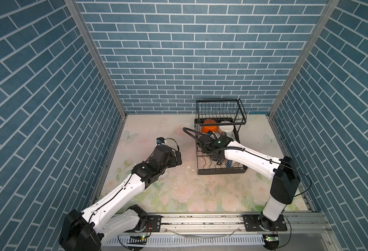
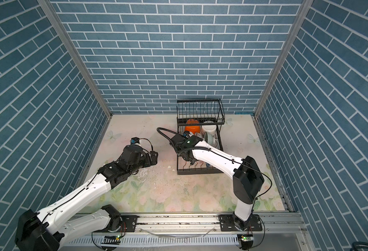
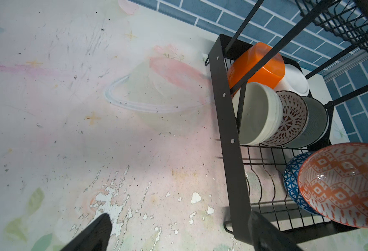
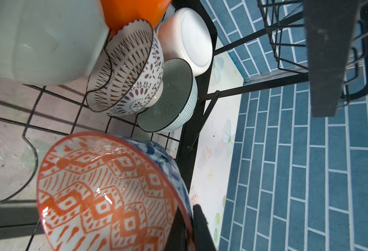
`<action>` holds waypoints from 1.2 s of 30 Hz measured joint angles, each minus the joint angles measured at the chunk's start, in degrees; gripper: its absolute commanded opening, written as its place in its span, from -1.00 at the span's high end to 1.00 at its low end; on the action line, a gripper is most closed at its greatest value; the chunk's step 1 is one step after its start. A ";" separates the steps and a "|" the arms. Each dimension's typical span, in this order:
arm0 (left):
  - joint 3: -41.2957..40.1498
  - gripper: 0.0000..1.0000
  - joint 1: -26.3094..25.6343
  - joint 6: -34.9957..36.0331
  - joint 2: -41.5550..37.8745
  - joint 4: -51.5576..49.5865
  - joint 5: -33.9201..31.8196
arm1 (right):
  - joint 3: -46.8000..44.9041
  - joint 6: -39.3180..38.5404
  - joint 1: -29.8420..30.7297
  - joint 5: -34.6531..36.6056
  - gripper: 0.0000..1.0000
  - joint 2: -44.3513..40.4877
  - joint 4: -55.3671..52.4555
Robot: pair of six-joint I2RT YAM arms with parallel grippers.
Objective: Load bowls into a dish rack
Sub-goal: Place the bowl in the dish rack.
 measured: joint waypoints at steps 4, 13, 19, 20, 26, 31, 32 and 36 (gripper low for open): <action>-0.35 -0.99 0.37 0.00 -0.35 0.00 -0.04 | 0.00 -0.02 0.83 1.44 1.00 1.20 -0.04; -1.07 -0.99 1.33 -0.02 -0.96 -1.01 -0.20 | -0.24 -0.02 2.73 5.73 1.00 3.80 -0.57; -1.84 -0.99 2.38 -0.02 -2.54 -1.79 -0.22 | -0.44 -0.07 2.97 7.45 1.00 4.96 -1.14; -1.84 -0.99 2.54 0.00 -2.71 -1.92 -0.22 | -0.44 -0.09 2.97 7.61 1.00 5.09 -1.22; -1.88 -0.99 3.06 0.00 -3.39 -2.29 -0.33 | -0.98 -0.68 3.08 9.01 1.00 6.03 -1.27; -2.03 -0.99 3.28 0.00 -3.54 -2.51 -0.39 | -1.25 -1.18 3.13 9.62 1.00 7.10 -1.22; -2.03 -0.99 3.37 0.00 -3.54 -2.56 -0.39 | -1.31 -1.36 3.15 9.66 1.00 7.19 -1.20; -2.03 -1.00 3.69 0.00 -3.65 -2.56 -0.39 | -1.44 -1.53 3.30 9.90 1.00 7.54 -1.14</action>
